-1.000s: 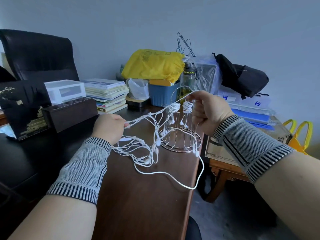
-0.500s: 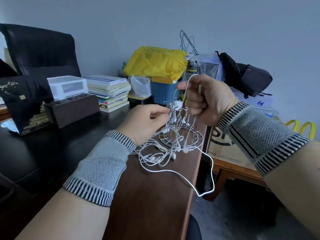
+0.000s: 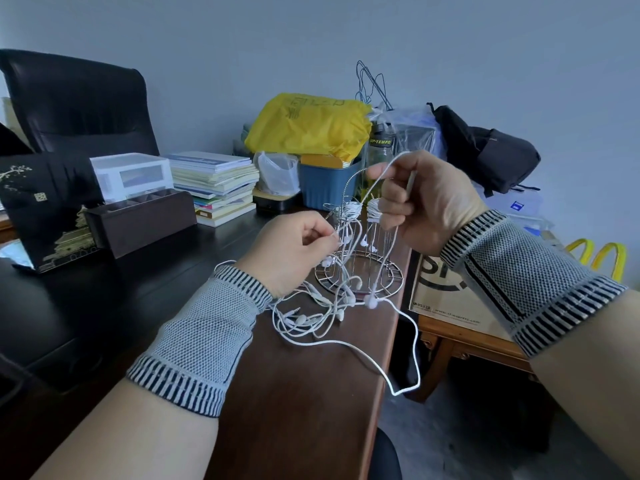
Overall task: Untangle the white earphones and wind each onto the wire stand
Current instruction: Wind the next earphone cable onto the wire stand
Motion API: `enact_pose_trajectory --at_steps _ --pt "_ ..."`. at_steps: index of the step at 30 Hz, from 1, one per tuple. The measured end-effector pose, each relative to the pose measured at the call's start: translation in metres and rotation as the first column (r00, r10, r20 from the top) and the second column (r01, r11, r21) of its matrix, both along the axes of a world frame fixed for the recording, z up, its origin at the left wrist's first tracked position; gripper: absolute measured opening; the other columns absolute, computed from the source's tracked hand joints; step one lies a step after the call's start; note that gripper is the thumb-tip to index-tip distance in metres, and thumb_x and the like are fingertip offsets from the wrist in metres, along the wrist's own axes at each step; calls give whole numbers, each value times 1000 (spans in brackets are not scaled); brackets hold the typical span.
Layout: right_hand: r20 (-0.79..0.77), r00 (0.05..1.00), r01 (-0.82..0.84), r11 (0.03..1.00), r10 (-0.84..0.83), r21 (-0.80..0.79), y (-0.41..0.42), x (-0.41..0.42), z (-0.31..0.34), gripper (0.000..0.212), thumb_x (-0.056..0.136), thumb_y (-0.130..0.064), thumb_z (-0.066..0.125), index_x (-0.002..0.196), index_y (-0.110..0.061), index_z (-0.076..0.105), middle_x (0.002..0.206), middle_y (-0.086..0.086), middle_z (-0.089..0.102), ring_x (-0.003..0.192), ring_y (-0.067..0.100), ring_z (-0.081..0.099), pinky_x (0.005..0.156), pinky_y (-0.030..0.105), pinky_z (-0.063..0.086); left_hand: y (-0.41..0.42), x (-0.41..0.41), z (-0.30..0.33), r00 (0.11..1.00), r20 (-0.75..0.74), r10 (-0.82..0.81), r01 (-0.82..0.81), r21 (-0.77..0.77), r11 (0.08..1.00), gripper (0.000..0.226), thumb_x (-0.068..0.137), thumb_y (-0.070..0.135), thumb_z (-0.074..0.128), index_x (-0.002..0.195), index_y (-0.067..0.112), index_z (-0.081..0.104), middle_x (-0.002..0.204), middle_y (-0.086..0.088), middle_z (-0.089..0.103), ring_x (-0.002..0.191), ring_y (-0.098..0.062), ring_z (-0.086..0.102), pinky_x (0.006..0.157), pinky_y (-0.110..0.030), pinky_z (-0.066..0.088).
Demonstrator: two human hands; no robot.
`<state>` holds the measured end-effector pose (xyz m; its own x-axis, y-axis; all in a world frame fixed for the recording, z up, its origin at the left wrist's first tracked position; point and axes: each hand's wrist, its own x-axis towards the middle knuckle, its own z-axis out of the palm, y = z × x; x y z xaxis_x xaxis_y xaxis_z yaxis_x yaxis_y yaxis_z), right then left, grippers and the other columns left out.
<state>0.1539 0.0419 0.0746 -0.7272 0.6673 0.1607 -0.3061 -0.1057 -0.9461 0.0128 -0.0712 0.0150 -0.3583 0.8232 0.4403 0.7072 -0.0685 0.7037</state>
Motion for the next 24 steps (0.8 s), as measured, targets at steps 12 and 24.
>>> enact_pose_trajectory --at_steps 12,24 --pt "293 946 114 988 -141 104 15 2 -22 22 87 1 41 74 -4 58 55 5 55 40 10 34 38 17 28 -11 -8 16 984 178 6 -31 138 990 11 93 12 64 83 17 64 79 4 71 63 6 64 62 -5 46" --pt "411 911 -48 980 -37 195 -5 -11 -30 38 92 -27 50 70 -2 68 49 1 22 45 13 12 47 23 12 -5 -13 10 987 147 62 -86 164 983 20 84 11 72 76 26 63 75 8 66 65 2 58 68 -12 50"
